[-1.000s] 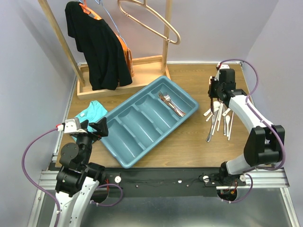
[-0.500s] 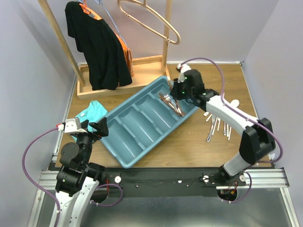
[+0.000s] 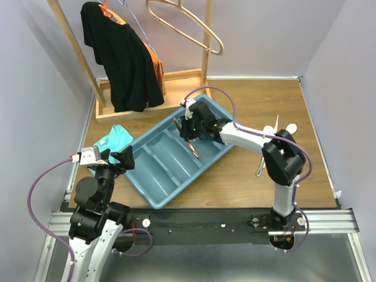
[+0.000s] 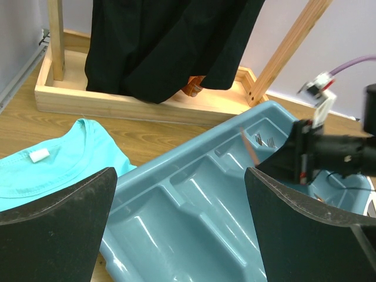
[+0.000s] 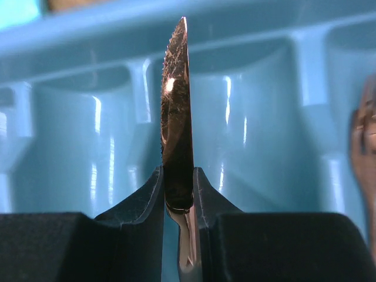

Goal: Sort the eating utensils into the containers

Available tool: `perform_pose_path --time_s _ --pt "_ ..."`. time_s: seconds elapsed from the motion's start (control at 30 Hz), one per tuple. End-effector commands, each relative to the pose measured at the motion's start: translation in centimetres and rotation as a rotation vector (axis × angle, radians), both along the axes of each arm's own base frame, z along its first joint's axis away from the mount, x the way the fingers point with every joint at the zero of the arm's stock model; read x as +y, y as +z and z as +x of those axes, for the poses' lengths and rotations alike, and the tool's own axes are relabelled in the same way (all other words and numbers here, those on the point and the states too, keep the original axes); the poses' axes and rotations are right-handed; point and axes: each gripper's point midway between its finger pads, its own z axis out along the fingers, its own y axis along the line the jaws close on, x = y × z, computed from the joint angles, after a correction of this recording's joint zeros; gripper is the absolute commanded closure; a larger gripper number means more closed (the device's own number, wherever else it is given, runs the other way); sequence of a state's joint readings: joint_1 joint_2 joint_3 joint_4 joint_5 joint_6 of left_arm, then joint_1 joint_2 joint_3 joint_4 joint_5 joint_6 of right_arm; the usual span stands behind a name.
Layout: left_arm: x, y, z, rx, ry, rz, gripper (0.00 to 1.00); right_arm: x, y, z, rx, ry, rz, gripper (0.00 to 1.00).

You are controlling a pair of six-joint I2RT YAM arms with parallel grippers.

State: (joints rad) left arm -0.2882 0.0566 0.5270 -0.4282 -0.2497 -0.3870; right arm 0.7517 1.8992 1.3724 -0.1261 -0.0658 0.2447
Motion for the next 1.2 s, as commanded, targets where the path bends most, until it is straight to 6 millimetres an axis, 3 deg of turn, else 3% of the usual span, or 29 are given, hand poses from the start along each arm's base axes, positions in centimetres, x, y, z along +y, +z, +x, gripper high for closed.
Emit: perform_pose_path --time_s 0.0,0.13,0.23,0.37,0.4,0.5,0.63,0.77,0.97,1.0,1.17 --pt "-0.2 0.4 -0.2 -0.013 -0.015 0.002 0.01 0.7 -2.6 0.4 0.030 -0.014 -0.028 0.85" --pt "-0.2 0.4 -0.2 -0.014 -0.013 0.002 0.01 -0.2 -3.4 0.2 0.038 -0.042 -0.060 0.78" --pt "-0.2 0.4 -0.2 -0.013 -0.015 0.002 0.01 -1.3 -2.8 0.5 0.013 -0.079 -0.094 0.61" --pt "-0.2 0.3 -0.2 -0.012 -0.015 0.003 0.01 -3.0 -1.1 0.7 -0.031 -0.135 -0.123 0.48" --pt "-0.2 0.4 -0.2 -0.013 -0.015 0.002 0.01 -3.3 0.5 0.7 -0.056 -0.148 -0.105 0.43" --pt "-0.2 0.4 -0.2 -0.013 -0.015 0.002 0.01 -5.0 1.5 0.5 -0.089 -0.203 -0.123 0.40" --pt "-0.2 0.5 -0.2 -0.016 -0.016 0.001 0.01 -8.6 4.5 0.2 -0.149 -0.310 -0.161 0.35" --pt "-0.2 0.5 -0.3 -0.017 -0.015 -0.001 0.01 -12.8 5.5 -0.2 -0.158 -0.437 -0.174 0.33" --pt "-0.2 0.5 -0.3 -0.017 -0.015 -0.001 0.01 -20.0 5.1 -1.3 -0.107 -0.663 -0.145 0.30" --pt "-0.2 0.5 -0.3 -0.020 -0.015 -0.003 0.01 -21.8 4.9 -1.9 -0.097 -0.716 -0.146 0.30" --pt "-0.1 0.6 -0.4 -0.026 -0.013 -0.003 0.01 -27.2 2.7 -4.4 -0.021 -0.892 -0.175 0.28"
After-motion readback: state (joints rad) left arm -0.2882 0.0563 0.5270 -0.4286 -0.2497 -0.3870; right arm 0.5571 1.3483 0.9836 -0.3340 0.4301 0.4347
